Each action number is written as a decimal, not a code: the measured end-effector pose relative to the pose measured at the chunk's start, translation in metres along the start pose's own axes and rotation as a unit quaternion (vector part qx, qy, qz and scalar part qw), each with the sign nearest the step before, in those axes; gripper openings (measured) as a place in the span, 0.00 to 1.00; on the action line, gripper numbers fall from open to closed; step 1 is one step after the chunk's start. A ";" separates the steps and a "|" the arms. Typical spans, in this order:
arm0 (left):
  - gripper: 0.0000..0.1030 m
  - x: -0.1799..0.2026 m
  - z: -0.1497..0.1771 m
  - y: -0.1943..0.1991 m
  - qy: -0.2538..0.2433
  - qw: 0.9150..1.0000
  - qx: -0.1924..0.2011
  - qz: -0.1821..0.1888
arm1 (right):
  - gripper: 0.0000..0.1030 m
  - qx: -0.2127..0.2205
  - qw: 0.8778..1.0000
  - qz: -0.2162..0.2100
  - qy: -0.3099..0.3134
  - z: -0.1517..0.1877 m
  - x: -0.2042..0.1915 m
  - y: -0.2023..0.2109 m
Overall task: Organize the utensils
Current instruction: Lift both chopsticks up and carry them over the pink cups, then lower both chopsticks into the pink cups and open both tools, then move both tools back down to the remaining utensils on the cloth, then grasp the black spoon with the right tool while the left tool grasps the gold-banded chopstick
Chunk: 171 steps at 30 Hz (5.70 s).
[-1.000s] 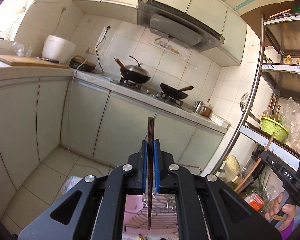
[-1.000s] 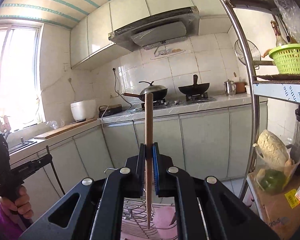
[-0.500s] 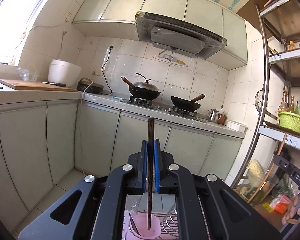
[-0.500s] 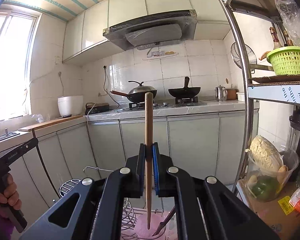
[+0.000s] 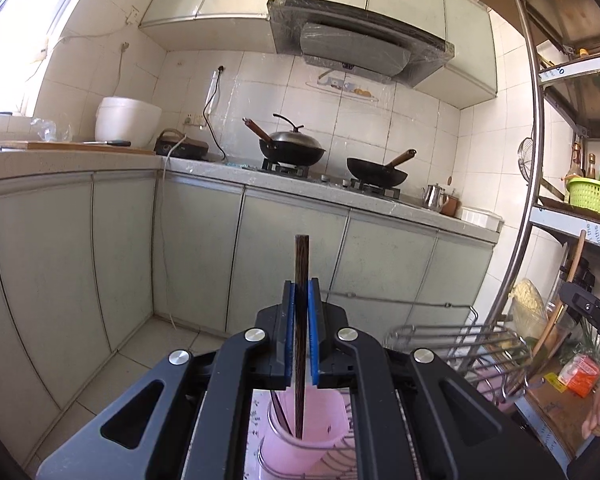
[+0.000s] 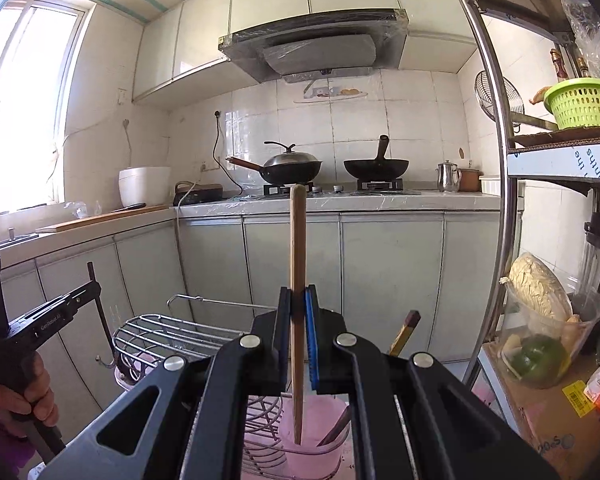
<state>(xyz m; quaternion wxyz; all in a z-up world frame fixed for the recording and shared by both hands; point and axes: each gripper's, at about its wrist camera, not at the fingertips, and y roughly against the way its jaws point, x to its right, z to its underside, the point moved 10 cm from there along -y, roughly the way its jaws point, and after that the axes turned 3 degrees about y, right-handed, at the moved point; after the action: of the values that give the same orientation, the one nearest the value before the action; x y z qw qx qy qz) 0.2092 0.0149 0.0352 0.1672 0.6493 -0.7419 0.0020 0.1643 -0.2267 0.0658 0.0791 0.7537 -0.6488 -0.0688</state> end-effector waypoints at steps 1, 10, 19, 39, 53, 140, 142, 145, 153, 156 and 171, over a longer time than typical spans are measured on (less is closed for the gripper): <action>0.05 0.000 0.004 0.002 -0.001 1.000 -0.002 0.002 | 0.07 -0.002 1.000 -0.001 -0.003 0.005 -0.001 0.002; 0.05 -0.001 0.027 0.008 0.009 1.000 -0.023 0.013 | 0.07 -0.014 0.999 0.005 -0.032 0.039 -0.001 0.025; 0.05 -0.005 0.030 0.010 0.021 0.999 -0.029 0.012 | 0.07 -0.035 0.997 0.019 -0.058 0.056 0.020 0.029; 0.05 -0.008 0.036 -0.013 0.029 0.997 -0.074 -0.002 | 0.08 -0.106 0.993 0.004 -0.058 0.050 0.060 -0.050; 0.07 -0.023 0.054 -0.028 0.064 0.989 -0.130 -0.010 | 0.09 -0.141 0.988 -0.015 -0.062 0.076 0.048 -0.049; 0.09 -0.012 0.268 0.015 0.020 0.894 -0.443 -0.056 | 0.23 -0.432 0.878 -0.115 -0.172 0.294 -0.059 -0.056; 0.08 -0.003 0.275 0.010 0.016 0.896 -0.441 -0.057 | 0.23 -0.434 0.879 -0.110 -0.165 0.298 -0.062 -0.060; 0.08 0.002 0.278 0.006 0.011 0.897 -0.438 -0.058 | 0.23 -0.430 0.883 -0.105 -0.154 0.300 -0.067 -0.064; 0.09 -0.006 0.277 0.009 0.012 0.900 -0.432 -0.052 | 0.08 -0.424 0.890 -0.091 -0.140 0.303 -0.069 -0.068; 0.09 -0.010 0.274 0.010 0.015 0.901 -0.431 -0.049 | 0.05 -0.418 0.892 -0.091 -0.149 0.302 -0.070 -0.067; 0.10 -0.007 0.276 0.008 0.013 0.899 -0.435 -0.047 | 0.02 -0.386 0.907 -0.090 -0.143 0.281 -0.068 -0.052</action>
<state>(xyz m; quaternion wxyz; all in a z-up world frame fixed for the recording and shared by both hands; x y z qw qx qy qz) 0.1345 -0.0382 -0.2248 0.4420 0.5458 -0.6358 -0.3202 0.1470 -0.1607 -0.2198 0.2636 0.7013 -0.5057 -0.4277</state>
